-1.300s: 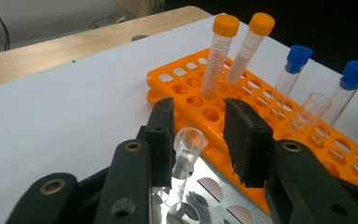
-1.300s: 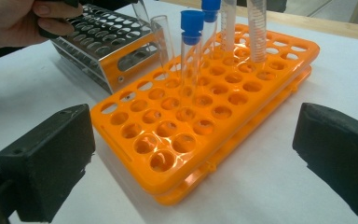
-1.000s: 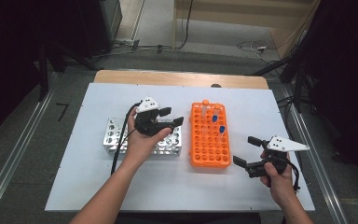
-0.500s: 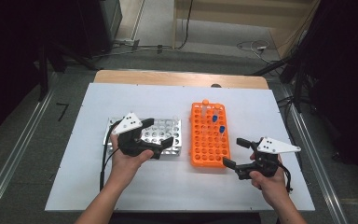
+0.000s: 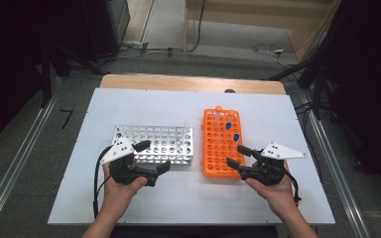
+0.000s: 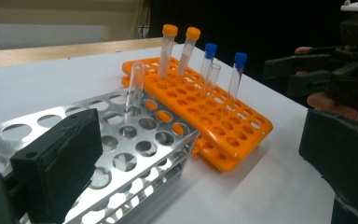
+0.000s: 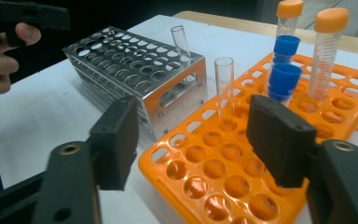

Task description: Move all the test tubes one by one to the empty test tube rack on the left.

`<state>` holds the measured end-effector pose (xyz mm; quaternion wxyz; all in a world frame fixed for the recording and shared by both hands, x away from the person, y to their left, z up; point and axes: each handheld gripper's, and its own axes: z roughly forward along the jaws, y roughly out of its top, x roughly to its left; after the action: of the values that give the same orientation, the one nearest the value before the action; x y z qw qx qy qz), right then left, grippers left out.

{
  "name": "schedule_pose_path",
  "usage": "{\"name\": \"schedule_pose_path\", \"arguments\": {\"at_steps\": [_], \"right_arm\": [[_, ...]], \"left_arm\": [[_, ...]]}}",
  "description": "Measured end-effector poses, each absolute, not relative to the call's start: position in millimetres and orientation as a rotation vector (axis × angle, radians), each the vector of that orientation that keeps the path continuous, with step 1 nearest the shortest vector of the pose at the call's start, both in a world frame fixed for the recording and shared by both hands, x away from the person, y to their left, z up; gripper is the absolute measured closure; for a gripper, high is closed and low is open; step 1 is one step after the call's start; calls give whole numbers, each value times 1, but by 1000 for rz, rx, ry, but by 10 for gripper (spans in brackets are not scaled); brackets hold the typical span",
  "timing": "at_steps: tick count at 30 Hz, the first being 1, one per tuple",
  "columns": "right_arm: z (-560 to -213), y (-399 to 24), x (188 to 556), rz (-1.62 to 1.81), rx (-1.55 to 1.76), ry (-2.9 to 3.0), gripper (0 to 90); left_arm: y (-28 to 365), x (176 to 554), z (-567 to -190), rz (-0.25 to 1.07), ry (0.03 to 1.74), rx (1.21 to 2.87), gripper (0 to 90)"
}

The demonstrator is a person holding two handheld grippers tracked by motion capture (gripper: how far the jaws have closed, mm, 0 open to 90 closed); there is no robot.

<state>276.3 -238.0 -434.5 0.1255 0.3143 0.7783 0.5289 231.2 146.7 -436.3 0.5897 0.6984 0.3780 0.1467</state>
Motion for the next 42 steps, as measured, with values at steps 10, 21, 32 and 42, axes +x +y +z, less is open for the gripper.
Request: {"name": "schedule_pose_path", "arguments": {"at_steps": [10, 21, 32, 42], "right_arm": [[-455, -207, 295, 1395, 970, 2281, 552], [-465, -186, 312, 1244, 1041, 2234, 646], [-466, -171, 320, 1103, 1076, 2237, 663], [-465, -173, 318, 1125, 1049, 2202, 740]], "left_arm": [[145, 230, -438, 346, 881, 1629, 0], [142, 228, -439, 337, 874, 1633, 0], [140, 228, -438, 337, 880, 1636, 0], [139, 228, -439, 345, 878, 1636, 0]]}}
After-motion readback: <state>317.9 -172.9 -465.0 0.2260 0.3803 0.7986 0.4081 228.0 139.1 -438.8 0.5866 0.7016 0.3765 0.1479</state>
